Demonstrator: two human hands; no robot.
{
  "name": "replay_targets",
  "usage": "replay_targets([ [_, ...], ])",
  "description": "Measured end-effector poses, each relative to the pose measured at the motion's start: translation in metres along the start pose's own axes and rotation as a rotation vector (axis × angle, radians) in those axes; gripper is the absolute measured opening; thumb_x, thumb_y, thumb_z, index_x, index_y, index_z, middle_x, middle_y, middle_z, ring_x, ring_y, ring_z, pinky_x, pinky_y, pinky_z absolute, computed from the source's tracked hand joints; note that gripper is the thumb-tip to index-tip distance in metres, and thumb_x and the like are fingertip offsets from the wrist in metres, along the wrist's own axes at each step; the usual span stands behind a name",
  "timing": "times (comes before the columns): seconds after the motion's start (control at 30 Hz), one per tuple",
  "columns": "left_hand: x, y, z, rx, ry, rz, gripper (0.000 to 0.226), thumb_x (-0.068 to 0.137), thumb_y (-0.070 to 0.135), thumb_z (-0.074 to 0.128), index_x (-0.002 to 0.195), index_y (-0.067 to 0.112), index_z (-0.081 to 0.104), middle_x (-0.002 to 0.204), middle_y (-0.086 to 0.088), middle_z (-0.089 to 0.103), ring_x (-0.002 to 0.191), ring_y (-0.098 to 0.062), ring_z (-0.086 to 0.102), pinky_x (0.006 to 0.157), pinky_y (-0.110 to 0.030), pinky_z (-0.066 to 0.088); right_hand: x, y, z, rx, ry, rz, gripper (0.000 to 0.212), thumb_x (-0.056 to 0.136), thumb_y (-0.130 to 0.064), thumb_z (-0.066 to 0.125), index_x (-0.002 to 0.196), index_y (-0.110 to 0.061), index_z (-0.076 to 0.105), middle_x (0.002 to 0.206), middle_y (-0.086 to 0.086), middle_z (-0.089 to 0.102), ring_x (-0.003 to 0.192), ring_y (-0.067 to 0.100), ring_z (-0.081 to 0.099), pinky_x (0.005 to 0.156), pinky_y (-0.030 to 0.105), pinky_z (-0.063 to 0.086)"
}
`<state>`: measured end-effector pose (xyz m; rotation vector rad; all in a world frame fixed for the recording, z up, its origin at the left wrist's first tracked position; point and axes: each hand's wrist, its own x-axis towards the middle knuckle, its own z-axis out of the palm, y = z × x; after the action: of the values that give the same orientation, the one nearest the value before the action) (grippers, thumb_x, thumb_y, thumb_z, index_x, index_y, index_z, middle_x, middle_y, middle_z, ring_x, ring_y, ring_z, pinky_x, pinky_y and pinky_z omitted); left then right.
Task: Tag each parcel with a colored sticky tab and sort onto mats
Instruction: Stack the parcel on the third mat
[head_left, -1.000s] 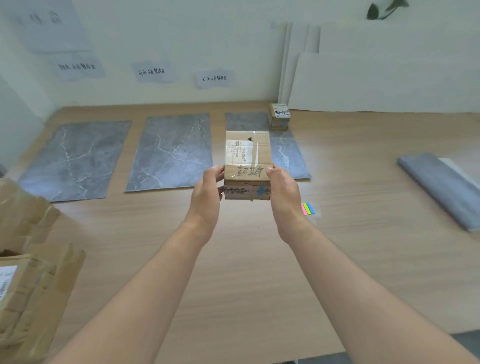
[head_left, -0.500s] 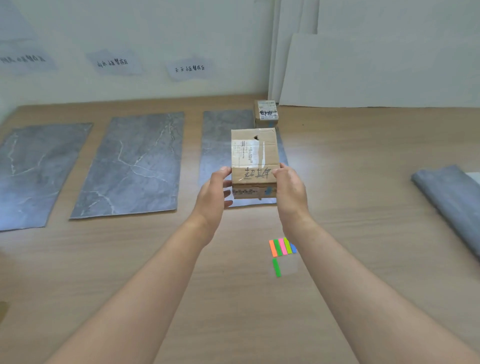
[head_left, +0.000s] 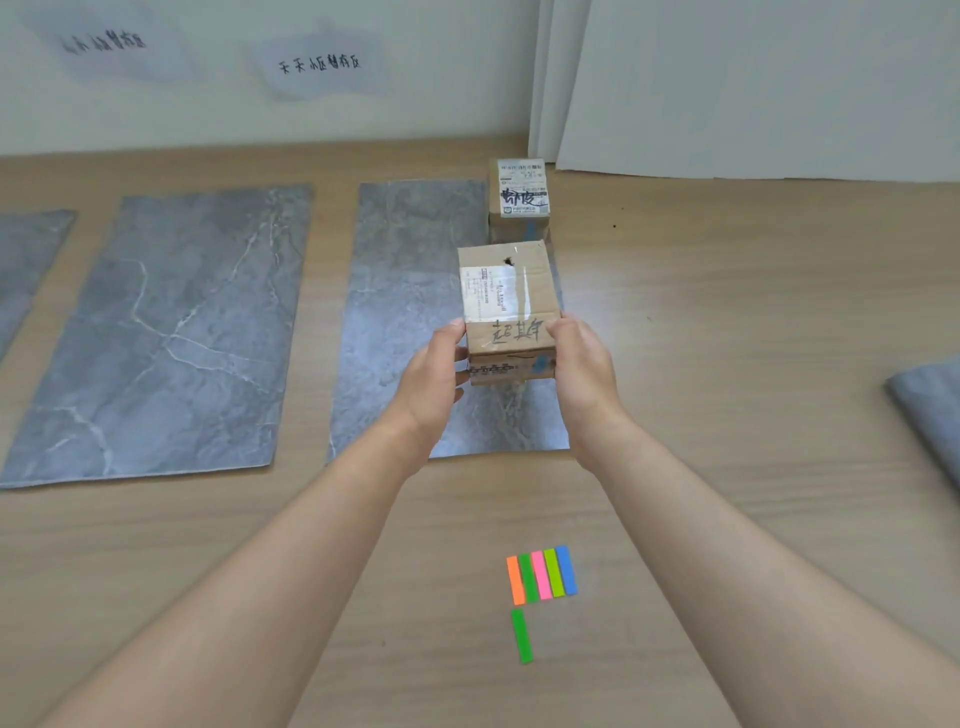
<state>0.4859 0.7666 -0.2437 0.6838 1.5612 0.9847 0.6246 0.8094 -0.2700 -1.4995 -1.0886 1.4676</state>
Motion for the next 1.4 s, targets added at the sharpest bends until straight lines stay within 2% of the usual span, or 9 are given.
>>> replay_targets([
  [0.23, 0.067, -0.012, 0.01, 0.029, -0.012, -0.048, 0.033, 0.107, 0.041, 0.03, 0.096, 0.04, 0.061, 0.103, 0.018, 0.063, 0.106, -0.007, 0.059, 0.108, -0.037, 0.043, 0.054, 0.023, 0.004, 0.002, 0.013, 0.068, 0.027, 0.103, -0.024, 0.042, 0.113, -0.017, 0.066, 0.096, -0.009, 0.072, 0.072, -0.01, 0.061, 0.062, 0.008, 0.044],
  [0.37, 0.092, -0.015, 0.013, 0.052, -0.001, -0.052, 0.035, 0.107, 0.041, 0.031, 0.093, 0.041, 0.063, 0.092, 0.023, 0.068, 0.105, -0.006, 0.06, 0.104, -0.035, 0.046, 0.074, 0.033, 0.008, 0.005, 0.034, 0.099, 0.042, 0.1, -0.035, 0.044, 0.137, -0.025, 0.058, 0.124, -0.01, 0.068, 0.11, 0.001, 0.06, 0.088, 0.023, 0.046],
  [0.47, 0.1, -0.015, 0.015, 0.06, -0.009, -0.03, 0.036, 0.108, 0.04, 0.03, 0.092, 0.044, 0.063, 0.079, 0.032, 0.069, 0.103, -0.001, 0.06, 0.101, -0.032, 0.046, 0.082, 0.035, 0.011, 0.017, 0.095, 0.079, 0.042, 0.102, -0.032, 0.042, 0.142, -0.027, 0.055, 0.128, -0.01, 0.066, 0.115, 0.001, 0.059, 0.092, 0.023, 0.046],
  [0.67, 0.096, -0.013, 0.01, 0.037, -0.045, -0.038, 0.03, 0.107, 0.044, 0.03, 0.101, 0.045, 0.059, 0.107, 0.023, 0.061, 0.108, -0.002, 0.057, 0.108, -0.035, 0.043, 0.079, 0.03, 0.012, 0.04, 0.134, 0.105, 0.041, 0.105, -0.029, 0.042, 0.145, -0.026, 0.052, 0.127, -0.014, 0.063, 0.113, -0.003, 0.057, 0.083, 0.016, 0.042],
  [0.83, 0.069, -0.007, 0.007, 0.041, -0.008, -0.064, 0.051, 0.105, 0.051, 0.033, 0.15, 0.029, 0.041, 0.151, 0.006, 0.044, 0.125, -0.012, 0.045, 0.114, -0.041, 0.039, 0.055, 0.013, 0.003, 0.067, 0.183, 0.117, 0.056, 0.105, -0.033, 0.042, 0.159, -0.031, 0.027, 0.102, -0.037, 0.042, 0.1, -0.01, 0.044, 0.098, 0.027, 0.028],
  [0.97, 0.034, 0.003, 0.007, 0.025, 0.02, -0.052, 0.056, 0.104, 0.053, 0.033, 0.153, 0.028, 0.036, 0.158, 0.004, 0.037, 0.139, -0.02, 0.04, 0.117, -0.044, 0.036, 0.026, 0.001, 0.0, 0.091, 0.177, 0.09, 0.057, 0.105, -0.033, 0.042, 0.16, -0.029, 0.029, 0.128, -0.026, 0.04, 0.121, -0.002, 0.035, 0.1, 0.025, 0.027],
  [1.13, -0.018, 0.017, 0.003, 0.008, 0.041, 0.031, 0.059, 0.103, 0.054, 0.033, 0.155, 0.025, 0.035, 0.16, 0.003, 0.034, 0.144, -0.021, 0.035, 0.117, -0.043, 0.036, -0.021, -0.019, 0.002, 0.097, 0.12, 0.008, 0.053, 0.104, -0.036, 0.043, 0.155, -0.024, 0.039, 0.149, -0.011, 0.046, 0.13, 0.003, 0.041, 0.106, 0.024, 0.03],
  [1.23, -0.054, 0.023, -0.005, -0.01, 0.057, 0.079, 0.057, 0.104, 0.052, 0.033, 0.154, 0.024, 0.036, 0.159, 0.002, 0.035, 0.145, -0.02, 0.034, 0.116, -0.043, 0.036, -0.055, -0.03, 0.007, 0.125, 0.067, -0.033, 0.055, 0.093, -0.048, 0.047, 0.143, -0.024, 0.052, 0.149, -0.002, 0.053, 0.139, 0.014, 0.045, 0.117, 0.033, 0.033],
  [1.4, -0.126, 0.036, -0.03, -0.011, 0.075, 0.154, 0.057, 0.104, 0.051, 0.033, 0.153, 0.024, 0.038, 0.157, 0.003, 0.038, 0.144, -0.017, 0.036, 0.115, -0.042, 0.037, -0.129, -0.059, 0.02, 0.156, 0.047, -0.091, 0.057, 0.093, -0.05, 0.046, 0.143, -0.026, 0.054, 0.142, -0.005, 0.058, 0.134, 0.013, 0.05, 0.111, 0.034, 0.038],
])
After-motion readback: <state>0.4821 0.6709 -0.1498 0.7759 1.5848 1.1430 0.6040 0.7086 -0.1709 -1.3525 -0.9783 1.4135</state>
